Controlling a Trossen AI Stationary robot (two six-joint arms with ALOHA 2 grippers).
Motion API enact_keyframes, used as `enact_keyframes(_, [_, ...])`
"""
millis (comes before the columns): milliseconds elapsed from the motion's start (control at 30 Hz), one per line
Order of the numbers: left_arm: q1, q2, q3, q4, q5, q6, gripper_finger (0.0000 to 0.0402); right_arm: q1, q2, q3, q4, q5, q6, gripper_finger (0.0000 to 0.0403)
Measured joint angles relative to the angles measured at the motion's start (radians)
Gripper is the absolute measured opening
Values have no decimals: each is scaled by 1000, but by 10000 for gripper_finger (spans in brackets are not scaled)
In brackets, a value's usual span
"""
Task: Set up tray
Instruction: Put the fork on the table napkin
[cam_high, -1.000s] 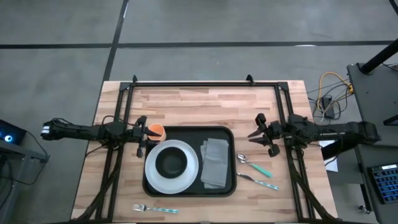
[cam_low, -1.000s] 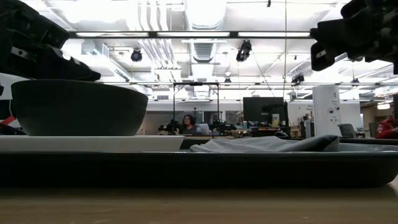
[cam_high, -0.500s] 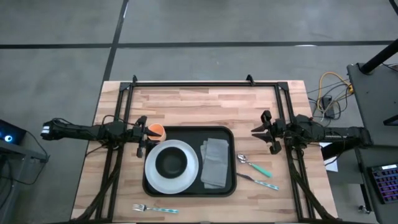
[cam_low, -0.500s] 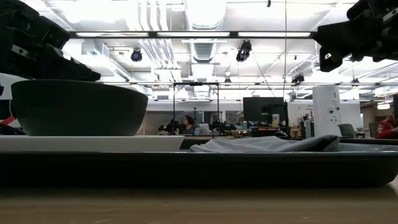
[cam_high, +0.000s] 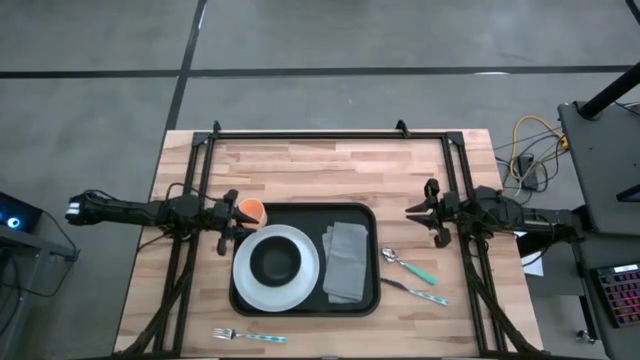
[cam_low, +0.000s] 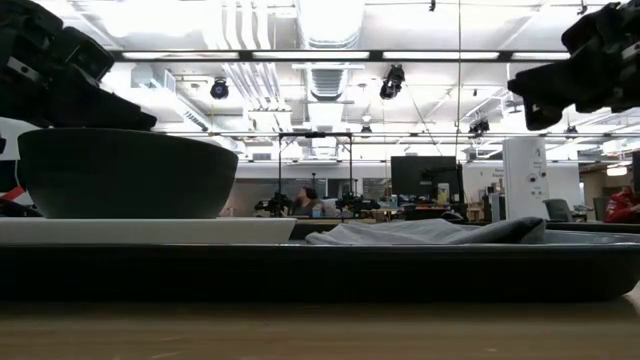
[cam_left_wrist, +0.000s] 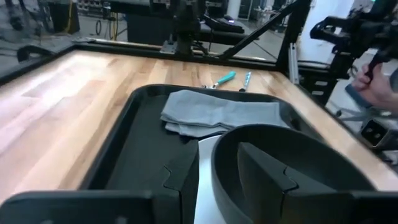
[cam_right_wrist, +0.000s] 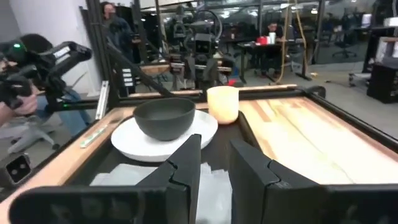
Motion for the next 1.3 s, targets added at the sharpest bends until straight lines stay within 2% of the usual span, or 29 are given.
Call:
enact_keyframes(300, [-2, 28, 0, 30, 64, -31, 93, 1, 66, 0, -5, 27, -52, 68])
enact_keyframes(400, [-2, 50, 0, 75, 68, -31, 93, 1, 86, 0, -5, 27, -50, 68])
enact_keyframes(700, [-2, 118, 8, 251, 167, -31, 93, 1, 117, 0, -5, 27, -50, 68])
enact_keyframes(767, [-2, 131, 13, 285, 203, -30, 93, 1, 120, 0, -5, 27, -50, 68])
enact_keyframes(867, [-9, 155, 19, 341, 329, -7, 93, 1, 119, 0, -5, 27, -50, 68])
enact_keyframes(933, [-21, 175, 19, 402, 379, -4, 93, 1, 120, 0, -5, 27, -50, 68])
enact_keyframes(1100, [-63, 219, 29, 557, 386, -16, 93, 1, 120, 0, -5, 26, -50, 68])
enact_keyframes(1300, [-143, 286, 79, 666, 385, -100, 93, 1, 120, 0, -5, 27, -50, 68])
